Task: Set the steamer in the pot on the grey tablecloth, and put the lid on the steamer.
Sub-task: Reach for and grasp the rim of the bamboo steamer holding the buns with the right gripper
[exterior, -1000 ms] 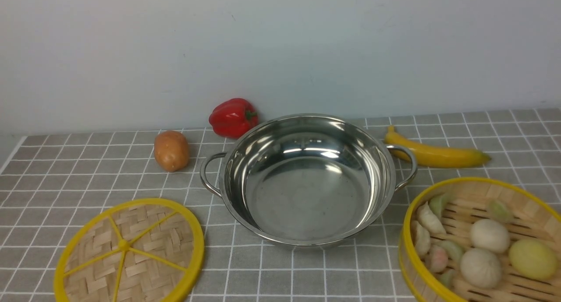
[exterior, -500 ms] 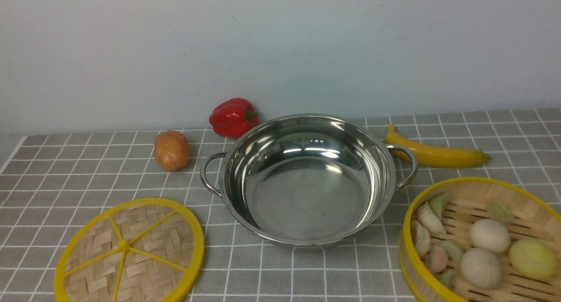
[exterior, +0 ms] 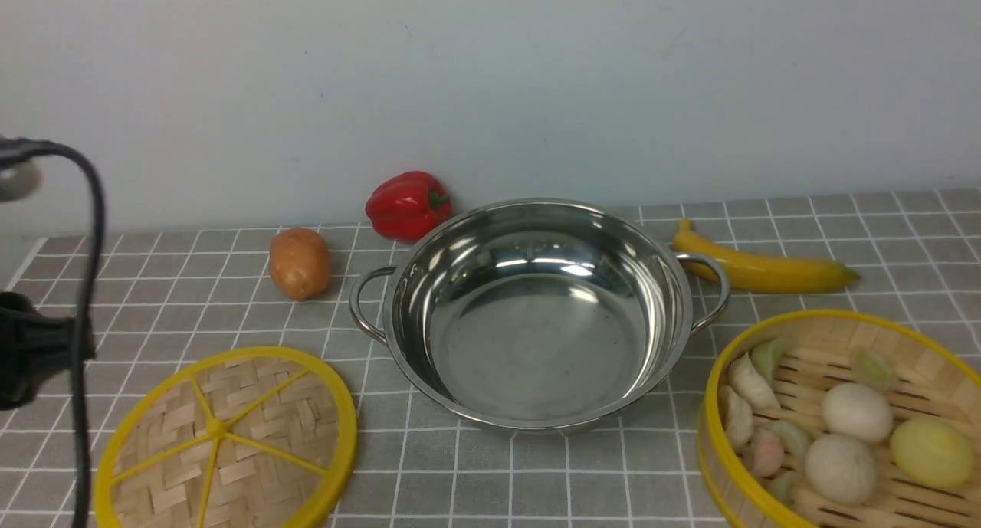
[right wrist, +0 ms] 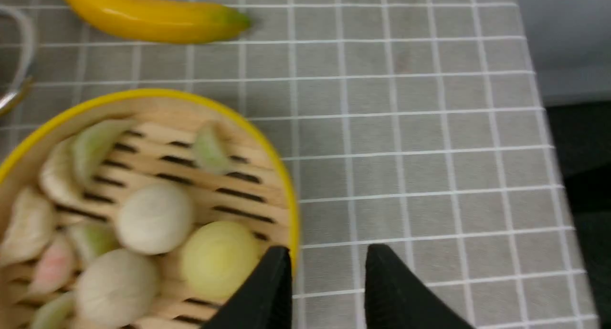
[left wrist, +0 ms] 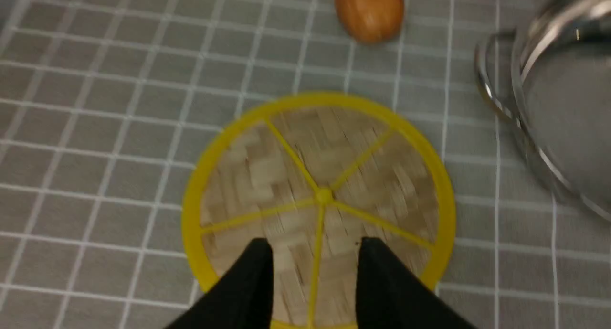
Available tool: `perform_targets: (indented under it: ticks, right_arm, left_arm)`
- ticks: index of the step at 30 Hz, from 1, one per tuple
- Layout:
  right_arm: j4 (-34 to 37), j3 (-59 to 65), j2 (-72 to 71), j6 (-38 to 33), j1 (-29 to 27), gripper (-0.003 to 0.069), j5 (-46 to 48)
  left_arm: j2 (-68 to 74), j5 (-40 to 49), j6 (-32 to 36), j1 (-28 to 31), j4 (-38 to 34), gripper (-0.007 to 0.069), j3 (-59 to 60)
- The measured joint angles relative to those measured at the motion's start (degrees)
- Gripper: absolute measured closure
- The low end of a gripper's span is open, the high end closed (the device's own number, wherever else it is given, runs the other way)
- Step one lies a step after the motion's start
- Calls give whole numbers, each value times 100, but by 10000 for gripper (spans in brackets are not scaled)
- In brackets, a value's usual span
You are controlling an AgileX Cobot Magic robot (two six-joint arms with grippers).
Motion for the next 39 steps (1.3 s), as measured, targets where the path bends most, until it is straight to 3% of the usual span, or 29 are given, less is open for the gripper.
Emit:
perform_targets:
  ticks: [4, 7, 13, 16, 24, 29, 33, 39]
  right_arm:
    - [142, 0, 106, -148, -881, 416, -193]
    - [938, 0, 334, -487, -1651, 416, -474]
    - [2546, 0, 1091, -1722, -1851, 416, -412]
    - [2999, 0, 1613, -2034, -1856, 416, -398]
    - [3005, 0, 2439, -2146, -1784, 416, -275]
    - [2514, 408, 2568, -2274, -1097, 416, -305]
    - [2043, 840, 2573, -1953, -791, 416, -642]
    - [1616, 1065, 2573, -1453, -766, 416, -1332]
  left_arm:
    - [613, 306, 679, 0, -611, 382, -18]
    - [1019, 358, 1131, 0, -906, 382, -20]
    - [1156, 131, 1224, 0, -842, 382, -25]
    - [1156, -19, 1237, 0, -770, 382, -31]
    - [1156, -286, 1252, 0, -759, 382, -31]
    - [1156, -456, 1252, 0, -759, 382, -31]
    - [1156, -497, 1252, 0, -759, 382, -31]
    - [1160, -504, 1252, 0, -759, 382, -31]
